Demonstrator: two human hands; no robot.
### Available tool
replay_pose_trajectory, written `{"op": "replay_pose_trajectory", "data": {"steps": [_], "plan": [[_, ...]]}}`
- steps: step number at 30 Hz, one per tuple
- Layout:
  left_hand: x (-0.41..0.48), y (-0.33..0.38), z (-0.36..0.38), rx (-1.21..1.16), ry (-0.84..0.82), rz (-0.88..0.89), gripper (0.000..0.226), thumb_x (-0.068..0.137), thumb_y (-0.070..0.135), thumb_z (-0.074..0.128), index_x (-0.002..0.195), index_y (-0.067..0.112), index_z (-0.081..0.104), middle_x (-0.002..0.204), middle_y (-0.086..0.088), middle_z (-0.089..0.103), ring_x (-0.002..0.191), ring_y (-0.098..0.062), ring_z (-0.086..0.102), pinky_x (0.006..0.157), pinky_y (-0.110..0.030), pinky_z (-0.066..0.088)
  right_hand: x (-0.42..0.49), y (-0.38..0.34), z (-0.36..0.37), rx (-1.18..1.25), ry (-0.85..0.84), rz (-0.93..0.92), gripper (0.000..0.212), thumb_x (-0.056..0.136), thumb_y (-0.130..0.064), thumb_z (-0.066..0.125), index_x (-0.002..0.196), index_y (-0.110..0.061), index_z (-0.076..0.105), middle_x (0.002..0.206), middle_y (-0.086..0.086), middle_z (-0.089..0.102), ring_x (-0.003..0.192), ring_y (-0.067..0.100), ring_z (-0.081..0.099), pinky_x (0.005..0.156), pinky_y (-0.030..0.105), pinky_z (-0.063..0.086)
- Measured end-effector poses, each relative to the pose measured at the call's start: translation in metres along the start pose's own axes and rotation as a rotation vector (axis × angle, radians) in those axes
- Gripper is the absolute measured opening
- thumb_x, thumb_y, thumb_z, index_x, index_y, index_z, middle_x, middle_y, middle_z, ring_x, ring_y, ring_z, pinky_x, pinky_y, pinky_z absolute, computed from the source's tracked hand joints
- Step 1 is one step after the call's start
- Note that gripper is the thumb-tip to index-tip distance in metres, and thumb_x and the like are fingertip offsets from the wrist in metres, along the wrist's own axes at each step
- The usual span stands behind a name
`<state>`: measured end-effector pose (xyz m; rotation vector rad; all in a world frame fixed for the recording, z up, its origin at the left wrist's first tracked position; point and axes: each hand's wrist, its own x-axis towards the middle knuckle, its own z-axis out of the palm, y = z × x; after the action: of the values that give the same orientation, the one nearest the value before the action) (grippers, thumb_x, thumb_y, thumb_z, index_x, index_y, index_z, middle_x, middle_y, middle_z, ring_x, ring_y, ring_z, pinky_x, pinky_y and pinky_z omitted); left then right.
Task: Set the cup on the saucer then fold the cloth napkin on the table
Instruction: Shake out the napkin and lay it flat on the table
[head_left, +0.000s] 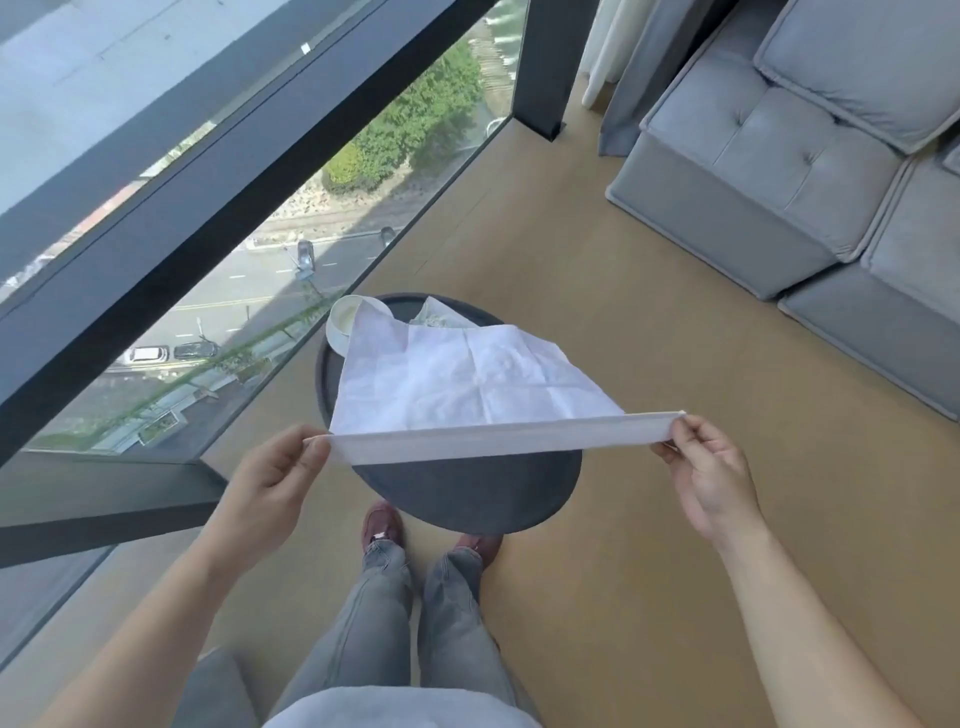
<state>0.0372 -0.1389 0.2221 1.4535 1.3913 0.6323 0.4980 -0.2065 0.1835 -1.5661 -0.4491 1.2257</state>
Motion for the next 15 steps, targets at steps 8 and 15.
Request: {"op": "replay_pose_trajectory", "data": {"steps": [8, 15], "plan": [[-0.027, -0.131, 0.034, 0.018, -0.064, -0.259, 0.027, 0.108, 0.043, 0.049, 0.103, 0.027, 0.071, 0.078, 0.011, 0.066, 0.070, -0.004, 0.054, 0.063, -0.017, 0.040, -0.007, 0.126, -0.007, -0.195, 0.053, 0.194, 0.034, 0.106, -0.011, 0.050, 0.083, -0.019, 0.074, 0.099, 0.004, 0.071, 0.097, 0.019, 0.060, 0.091, 0.037, 0.048], [-0.024, -0.180, 0.044, 0.005, -0.026, -0.359, 0.030, 0.106, 0.048, 0.047, 0.096, 0.029, 0.068, 0.070, 0.020, 0.059, 0.065, 0.000, 0.050, 0.061, -0.020, 0.040, 0.006, 0.163, 0.001, -0.304, 0.092, 0.185, 0.031, 0.106, -0.016, 0.053, 0.083, -0.023, 0.073, 0.087, -0.007, 0.069, 0.084, 0.009, 0.057, 0.076, 0.021, 0.047]]}}
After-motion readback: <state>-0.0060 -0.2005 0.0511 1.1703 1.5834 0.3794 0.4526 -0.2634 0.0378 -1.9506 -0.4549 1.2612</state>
